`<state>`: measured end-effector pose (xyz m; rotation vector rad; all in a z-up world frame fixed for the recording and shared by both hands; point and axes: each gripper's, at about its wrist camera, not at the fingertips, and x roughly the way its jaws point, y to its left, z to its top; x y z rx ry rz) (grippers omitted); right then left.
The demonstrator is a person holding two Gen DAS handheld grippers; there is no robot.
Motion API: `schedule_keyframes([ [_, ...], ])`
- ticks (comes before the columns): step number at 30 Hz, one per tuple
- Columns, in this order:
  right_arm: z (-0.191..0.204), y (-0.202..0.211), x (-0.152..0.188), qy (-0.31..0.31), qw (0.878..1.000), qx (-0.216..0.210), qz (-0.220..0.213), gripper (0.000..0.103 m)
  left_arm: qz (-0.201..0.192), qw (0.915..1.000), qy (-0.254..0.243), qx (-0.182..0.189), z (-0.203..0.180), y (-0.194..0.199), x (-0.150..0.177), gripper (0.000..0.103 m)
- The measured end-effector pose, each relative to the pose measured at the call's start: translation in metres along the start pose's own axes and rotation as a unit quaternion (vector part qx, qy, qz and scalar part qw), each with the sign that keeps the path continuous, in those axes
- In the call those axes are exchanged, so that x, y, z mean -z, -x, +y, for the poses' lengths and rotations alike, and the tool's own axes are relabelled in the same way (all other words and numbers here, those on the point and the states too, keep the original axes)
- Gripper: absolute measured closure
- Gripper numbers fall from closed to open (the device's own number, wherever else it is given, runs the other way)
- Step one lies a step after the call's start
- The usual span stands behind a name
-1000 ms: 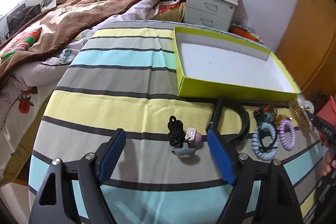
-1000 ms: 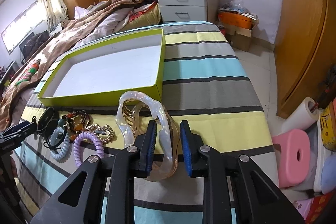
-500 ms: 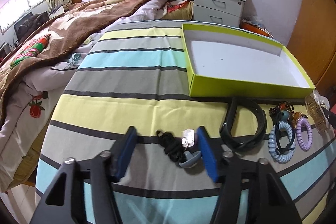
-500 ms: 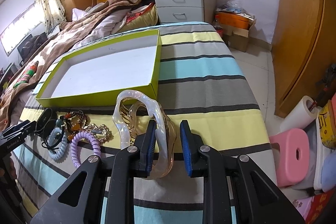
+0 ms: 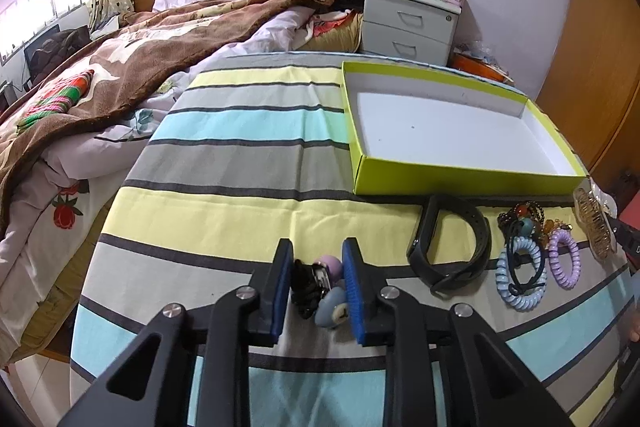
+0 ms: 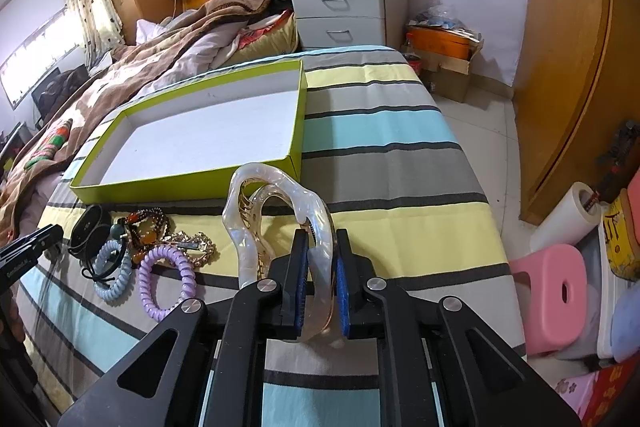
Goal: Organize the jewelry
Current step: 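Carry the claw clip and hair tie over the green box with both tools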
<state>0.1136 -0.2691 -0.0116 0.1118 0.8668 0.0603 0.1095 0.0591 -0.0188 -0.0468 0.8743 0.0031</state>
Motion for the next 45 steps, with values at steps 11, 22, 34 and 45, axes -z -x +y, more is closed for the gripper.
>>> schedule_keyframes([
  [11, -0.004, 0.019, 0.001, -0.01, 1.0, 0.0, -0.02, 0.09, -0.015, 0.9997, 0.011, 0.014, 0.009, 0.016, -0.007, 0.079],
  [22, 0.002, 0.038, -0.016, -0.009, 0.999, -0.007, -0.044, 0.09, -0.025, 0.9972, 0.039, 0.059, 0.024, 0.034, -0.031, 0.079],
  [34, 0.017, 0.026, -0.067, 0.009, 0.999, 0.005, -0.042, 0.09, -0.028, 0.9966, 0.021, 0.074, 0.007, 0.022, -0.075, 0.079],
  [45, 0.046, -0.039, -0.118, 0.056, 0.998, 0.006, -0.007, 0.09, -0.008, 0.9953, 0.004, 0.097, -0.02, -0.021, -0.116, 0.079],
])
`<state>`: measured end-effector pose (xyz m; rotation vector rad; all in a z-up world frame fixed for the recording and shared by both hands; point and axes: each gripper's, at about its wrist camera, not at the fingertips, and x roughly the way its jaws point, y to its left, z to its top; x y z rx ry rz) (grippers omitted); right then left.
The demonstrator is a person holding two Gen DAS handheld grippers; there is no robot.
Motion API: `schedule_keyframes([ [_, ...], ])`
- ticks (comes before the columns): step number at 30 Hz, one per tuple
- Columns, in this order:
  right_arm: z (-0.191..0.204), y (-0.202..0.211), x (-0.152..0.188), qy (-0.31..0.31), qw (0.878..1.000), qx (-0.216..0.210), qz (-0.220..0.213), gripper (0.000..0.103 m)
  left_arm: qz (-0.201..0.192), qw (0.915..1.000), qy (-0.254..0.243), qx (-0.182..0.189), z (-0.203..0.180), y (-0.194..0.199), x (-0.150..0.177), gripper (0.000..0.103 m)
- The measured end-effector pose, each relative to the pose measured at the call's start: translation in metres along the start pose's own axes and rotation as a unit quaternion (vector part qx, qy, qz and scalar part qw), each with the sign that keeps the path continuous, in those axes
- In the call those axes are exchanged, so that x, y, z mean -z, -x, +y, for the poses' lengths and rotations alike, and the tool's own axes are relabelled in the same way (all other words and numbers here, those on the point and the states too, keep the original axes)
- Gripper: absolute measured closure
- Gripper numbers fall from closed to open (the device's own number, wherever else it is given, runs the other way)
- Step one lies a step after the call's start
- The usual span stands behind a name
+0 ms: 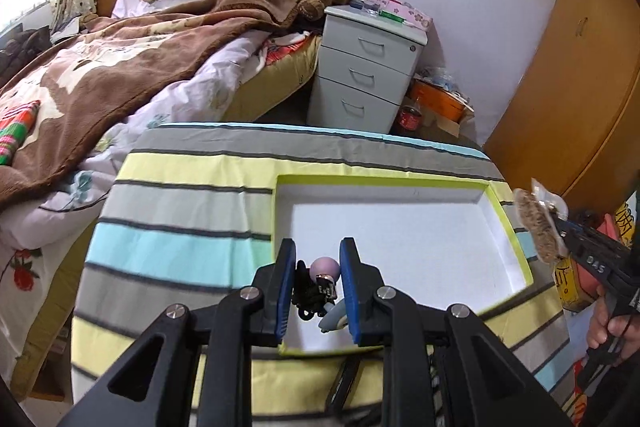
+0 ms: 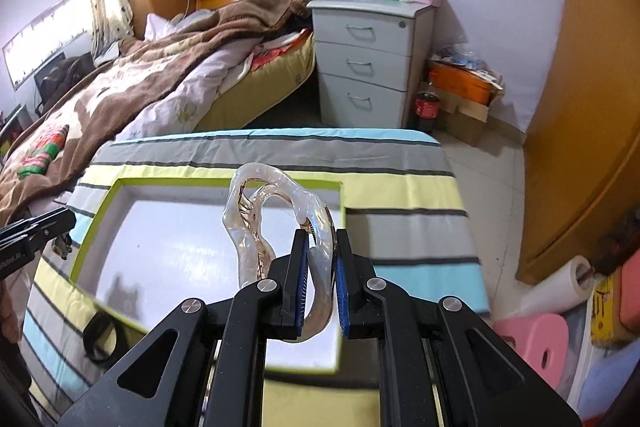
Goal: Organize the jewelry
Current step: 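Carry the claw clip and hair tie over the green box with both tools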
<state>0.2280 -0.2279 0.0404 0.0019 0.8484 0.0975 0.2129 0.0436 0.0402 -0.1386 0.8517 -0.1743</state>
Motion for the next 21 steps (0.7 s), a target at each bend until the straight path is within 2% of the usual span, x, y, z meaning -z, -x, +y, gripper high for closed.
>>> schedule_keyframes([
  [8, 0.014, -0.038, -0.004, 0.024, 0.999, -0.008, 0.028, 0.09, 0.02, 0.9997, -0.003, 0.011, -0.01, -0.037, -0.011, 0.079],
  [21, 0.017, -0.061, -0.005, 0.043, 0.998, 0.007, 0.04, 0.09, 0.054, 0.9984, -0.016, -0.007, -0.017, -0.081, -0.012, 0.079],
])
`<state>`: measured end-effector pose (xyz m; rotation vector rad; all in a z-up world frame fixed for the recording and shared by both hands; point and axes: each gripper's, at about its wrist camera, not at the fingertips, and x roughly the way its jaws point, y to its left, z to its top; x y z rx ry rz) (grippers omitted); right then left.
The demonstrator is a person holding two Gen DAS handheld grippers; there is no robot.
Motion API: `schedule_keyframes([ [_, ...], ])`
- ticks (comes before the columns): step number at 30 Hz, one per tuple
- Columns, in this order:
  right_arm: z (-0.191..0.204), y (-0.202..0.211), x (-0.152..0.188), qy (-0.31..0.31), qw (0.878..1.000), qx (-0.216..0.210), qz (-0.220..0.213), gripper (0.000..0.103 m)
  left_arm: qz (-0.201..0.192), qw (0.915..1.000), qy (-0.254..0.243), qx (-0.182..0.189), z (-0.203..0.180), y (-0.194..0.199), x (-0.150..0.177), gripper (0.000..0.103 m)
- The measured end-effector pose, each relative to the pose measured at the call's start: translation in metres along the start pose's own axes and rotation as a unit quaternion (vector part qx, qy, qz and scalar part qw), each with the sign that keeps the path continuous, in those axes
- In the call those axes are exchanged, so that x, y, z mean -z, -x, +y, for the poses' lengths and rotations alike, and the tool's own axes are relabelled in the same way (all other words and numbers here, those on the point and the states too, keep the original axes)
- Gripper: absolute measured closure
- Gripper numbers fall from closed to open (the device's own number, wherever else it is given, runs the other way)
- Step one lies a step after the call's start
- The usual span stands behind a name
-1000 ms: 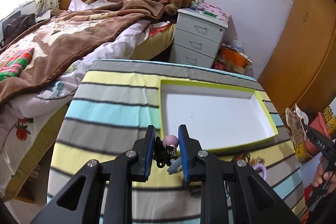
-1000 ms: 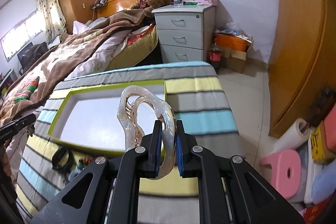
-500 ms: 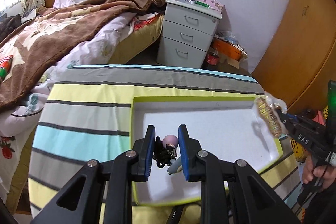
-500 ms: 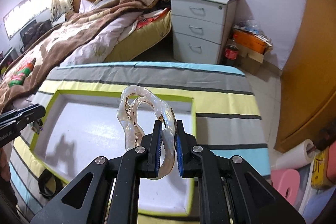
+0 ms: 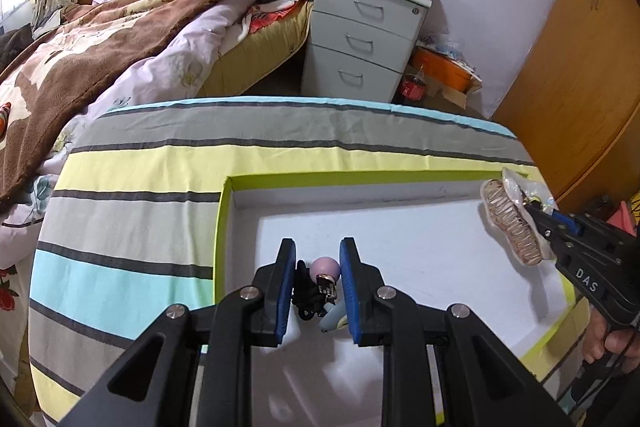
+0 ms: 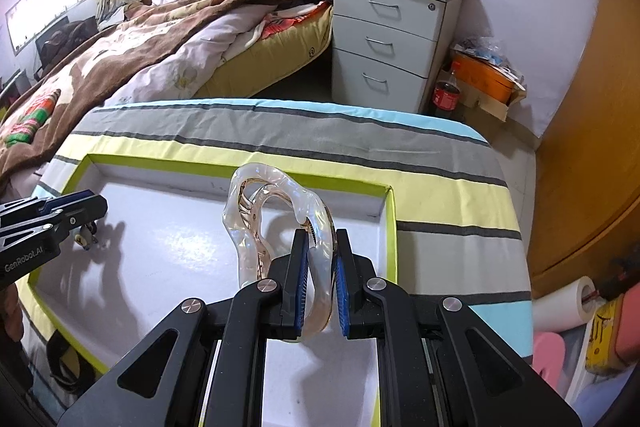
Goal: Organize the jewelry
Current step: 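Carry the claw clip and hair tie over the green box with both tools, then open the left tool to drop the hair tie while the right tool releases the claw clip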
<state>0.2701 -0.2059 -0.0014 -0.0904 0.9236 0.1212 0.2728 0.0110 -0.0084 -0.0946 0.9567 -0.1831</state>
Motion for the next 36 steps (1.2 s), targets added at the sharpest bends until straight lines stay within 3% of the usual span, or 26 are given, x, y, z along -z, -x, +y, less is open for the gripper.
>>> schedule_keyframes([
  [20, 0.001, -0.007, -0.002, 0.016, 1.0, 0.023, -0.01, 0.089, 0.007, 0.9998, -0.003, -0.02, -0.004, -0.013, -0.002, 0.074],
  [26, 0.002, -0.004, -0.002, 0.014, 0.999, 0.024, -0.018, 0.081, 0.008, 0.9998, -0.003, -0.02, -0.003, -0.013, -0.003, 0.065],
  [28, 0.001, -0.003, -0.002, 0.014, 0.999, 0.028, -0.019, 0.073, 0.007, 0.9997, -0.002, -0.024, -0.003, -0.012, -0.003, 0.062],
  [36, 0.002, 0.01, -0.003, 0.012, 0.999, 0.015, -0.036, 0.071, 0.006, 0.9997, 0.004, -0.024, -0.003, -0.008, -0.002, 0.057],
])
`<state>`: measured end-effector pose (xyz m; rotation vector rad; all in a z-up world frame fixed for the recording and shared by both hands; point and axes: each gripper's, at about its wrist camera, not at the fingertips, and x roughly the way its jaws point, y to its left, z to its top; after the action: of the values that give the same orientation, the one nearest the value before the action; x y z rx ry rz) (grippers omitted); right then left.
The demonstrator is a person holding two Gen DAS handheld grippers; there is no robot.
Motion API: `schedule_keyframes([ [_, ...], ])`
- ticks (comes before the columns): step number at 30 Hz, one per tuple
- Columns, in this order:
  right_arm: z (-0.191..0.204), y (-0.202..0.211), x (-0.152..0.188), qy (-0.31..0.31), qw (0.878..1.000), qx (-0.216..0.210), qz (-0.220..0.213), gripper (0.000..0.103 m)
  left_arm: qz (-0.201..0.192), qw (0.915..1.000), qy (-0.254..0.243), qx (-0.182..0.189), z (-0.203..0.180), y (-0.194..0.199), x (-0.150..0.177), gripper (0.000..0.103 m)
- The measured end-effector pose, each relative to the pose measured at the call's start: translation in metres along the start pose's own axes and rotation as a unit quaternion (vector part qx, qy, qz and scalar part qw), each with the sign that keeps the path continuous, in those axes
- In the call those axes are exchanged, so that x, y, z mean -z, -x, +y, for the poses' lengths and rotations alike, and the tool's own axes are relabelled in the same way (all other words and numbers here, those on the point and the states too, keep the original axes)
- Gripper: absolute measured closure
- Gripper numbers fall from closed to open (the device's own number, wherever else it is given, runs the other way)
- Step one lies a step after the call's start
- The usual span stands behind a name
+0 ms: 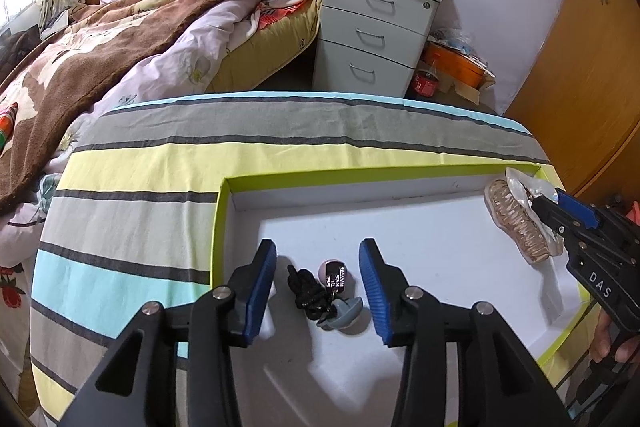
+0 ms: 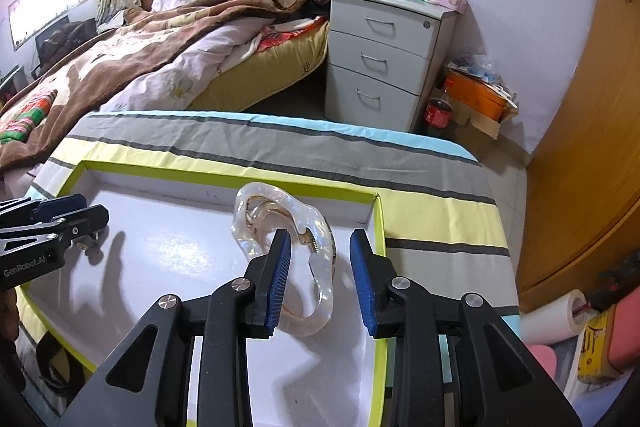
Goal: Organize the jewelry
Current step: 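Open the left tool to drop the hair tie while the right tool releases the claw clip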
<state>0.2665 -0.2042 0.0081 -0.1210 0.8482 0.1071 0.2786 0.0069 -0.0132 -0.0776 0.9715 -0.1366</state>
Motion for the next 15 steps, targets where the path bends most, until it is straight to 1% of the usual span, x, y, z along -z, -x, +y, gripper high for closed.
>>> schedule_keyframes([
  [2, 0.001, 0.003, 0.0, 0.0, 1.0, -0.001, -0.005, 0.07, -0.003, 1.0, 0.0, 0.001, 0.0, 0.003, 0.001, 0.056],
  [4, 0.001, 0.007, 0.0, -0.005, 1.0, -0.004, -0.009, 0.066, -0.006, 1.0, 0.001, 0.001, -0.001, 0.008, 0.002, 0.054],
  [9, 0.001, 0.02, 0.003, -0.013, 1.0, -0.007, -0.017, 0.065, -0.014, 0.9999, 0.0, 0.006, -0.002, 0.022, 0.005, 0.053],
  [15, 0.003, 0.047, 0.012, -0.032, 0.999, -0.018, -0.038, 0.065, -0.028, 0.9995, 0.0, 0.015, -0.004, 0.048, 0.016, 0.05],
])
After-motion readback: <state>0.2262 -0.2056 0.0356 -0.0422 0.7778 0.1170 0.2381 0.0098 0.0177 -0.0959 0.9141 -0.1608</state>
